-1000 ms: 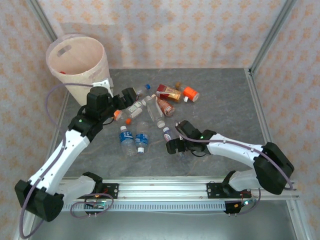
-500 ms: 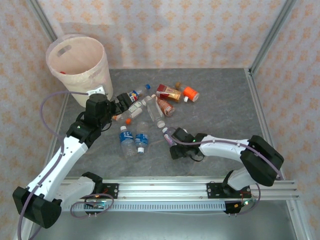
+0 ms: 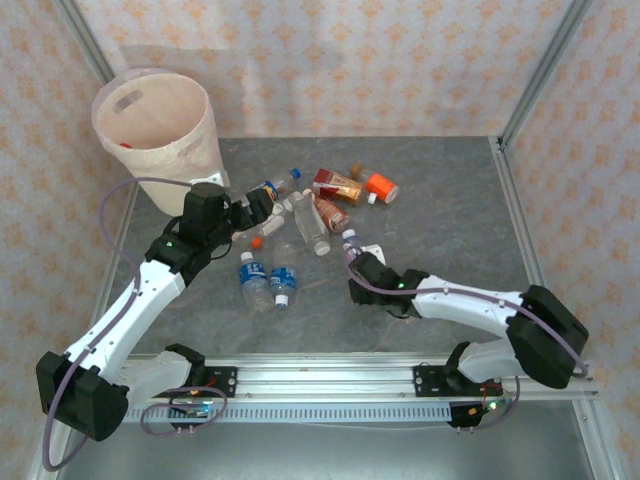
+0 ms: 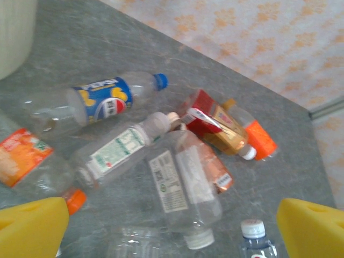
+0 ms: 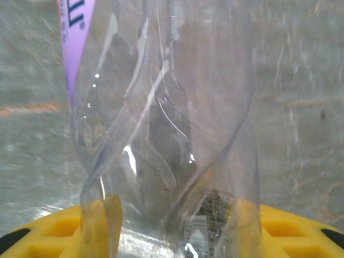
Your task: Put the plastic bottles in the bin
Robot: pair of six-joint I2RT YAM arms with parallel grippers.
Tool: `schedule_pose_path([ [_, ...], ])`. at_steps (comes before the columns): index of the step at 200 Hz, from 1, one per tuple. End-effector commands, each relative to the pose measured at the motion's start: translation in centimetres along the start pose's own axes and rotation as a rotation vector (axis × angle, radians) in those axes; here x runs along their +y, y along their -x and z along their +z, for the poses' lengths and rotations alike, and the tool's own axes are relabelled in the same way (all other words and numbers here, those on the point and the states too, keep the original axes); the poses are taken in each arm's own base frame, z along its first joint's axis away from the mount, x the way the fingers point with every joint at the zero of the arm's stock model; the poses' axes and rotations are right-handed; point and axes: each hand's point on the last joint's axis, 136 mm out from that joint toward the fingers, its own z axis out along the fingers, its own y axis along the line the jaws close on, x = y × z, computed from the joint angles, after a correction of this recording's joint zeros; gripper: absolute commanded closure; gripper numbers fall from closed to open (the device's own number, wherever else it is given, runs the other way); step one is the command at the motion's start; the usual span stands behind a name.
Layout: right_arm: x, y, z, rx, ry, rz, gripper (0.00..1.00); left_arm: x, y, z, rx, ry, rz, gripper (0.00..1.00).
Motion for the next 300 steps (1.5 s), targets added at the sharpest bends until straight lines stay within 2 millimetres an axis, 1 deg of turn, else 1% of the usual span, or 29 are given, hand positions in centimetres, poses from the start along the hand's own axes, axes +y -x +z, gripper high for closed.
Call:
schedule_pose_path([
  [1, 1.5, 4.9, -2.2, -0.235, 0.081, -0.017, 0.52, -3.7, 0.3, 0.2, 0.017, -0.18, 0.032, 0.0],
  [11, 2.4, 6.6, -3.0, -0.313, 0.122, -0.029, 0.52, -4.4, 0.0, 0.6, 0.031, -0.223, 0.027, 0.0],
  [21, 3.7, 8.3, -3.8, -0.389, 0.192, -0.042, 0.52, -5.1, -0.3, 0.9, 0.039, -0.264, 0.022, 0.0],
  [33, 5.4, 10.6, -5.2, -0.475, 0.285, -0.038, 0.52, -6.0, -0.7, 1.2, 0.049, -0.322, 0.018, 0.0],
  [60, 8.4, 13.8, -5.8, -0.528, 0.433, -0.008, 0.52, -8.3, -1.2, 1.1, 0.067, -0.461, 0.027, 0.0],
  [69, 9.3, 14.6, -6.1, -0.548, 0.483, -0.001, 0.52, -8.5, -1.4, 1.2, 0.069, -0.467, 0.028, 0.0],
  [81, 10.2, 15.6, -6.8, -0.571, 0.539, 0.005, 0.52, -8.0, -1.5, 1.7, 0.068, -0.436, 0.013, 0.0],
  [87, 10.6, 16.0, -7.0, -0.577, 0.565, 0.007, 0.52, -8.1, -1.6, 1.8, 0.07, -0.44, 0.009, 0.0],
  [99, 11.4, 16.9, -7.5, -0.579, 0.609, 0.008, 0.52, -8.9, -2.0, 1.9, 0.085, -0.491, 0.005, 0.0],
  [109, 12.1, 17.2, -7.7, -0.574, 0.642, -0.002, 0.52, -9.7, -2.4, 1.9, 0.099, -0.53, 0.011, 0.0],
  [117, 12.8, 17.6, -8.2, -0.581, 0.673, -0.016, 0.52, -10.2, -2.7, 1.9, 0.11, -0.542, 0.021, 0.0],
  [135, 14.0, 18.0, -8.8, -0.582, 0.73, -0.051, 0.52, -11.0, -3.1, 2.1, 0.124, -0.555, 0.041, 0.0],
  [150, 14.6, 18.0, -8.8, -0.565, 0.752, -0.071, 0.52, -12.6, -3.2, 1.5, 0.125, -0.632, 0.063, 0.0],
  [159, 14.9, 18.0, -9.0, -0.564, 0.766, -0.079, 0.52, -13.0, -3.3, 1.4, 0.119, -0.641, 0.079, 0.0],
  [167, 15.0, 18.1, -9.3, -0.571, 0.78, -0.079, 0.52, -12.6, -3.1, 1.8, 0.098, -0.602, 0.084, 0.0],
  [183, 15.2, 17.9, -10.0, -0.581, 0.805, -0.098, 0.52, -11.2, -2.6, 2.5, 0.06, -0.512, 0.069, 0.0],
  [201, 15.4, 17.7, -10.4, -0.578, 0.82, -0.122, 0.51, -10.7, -2.2, 2.7, 0.032, -0.485, 0.057, 0.06],
  [233, 15.7, 17.3, -10.5, -0.565, 0.838, -0.15, 0.51, -11.5, -1.9, 2.8, 0.037, -0.51, 0.066, 0.23],
  [276, 15.5, 17.2, -10.6, -0.568, 0.821, -0.174, 0.5, -11.3, -1.5, 2.9, 0.022, -0.489, 0.058, 0.42],
  [288, 15.4, 17.1, -10.5, -0.565, 0.809, -0.176, 0.48, -11.3, -1.4, 3.0, 0.02, -0.486, 0.063, 0.49],
  [300, 15.0, 17.3, -10.6, -0.575, 0.792, -0.173, 0.45, -11.3, -1.2, 3.0, 0.011, -0.478, 0.064, 0.53],
])
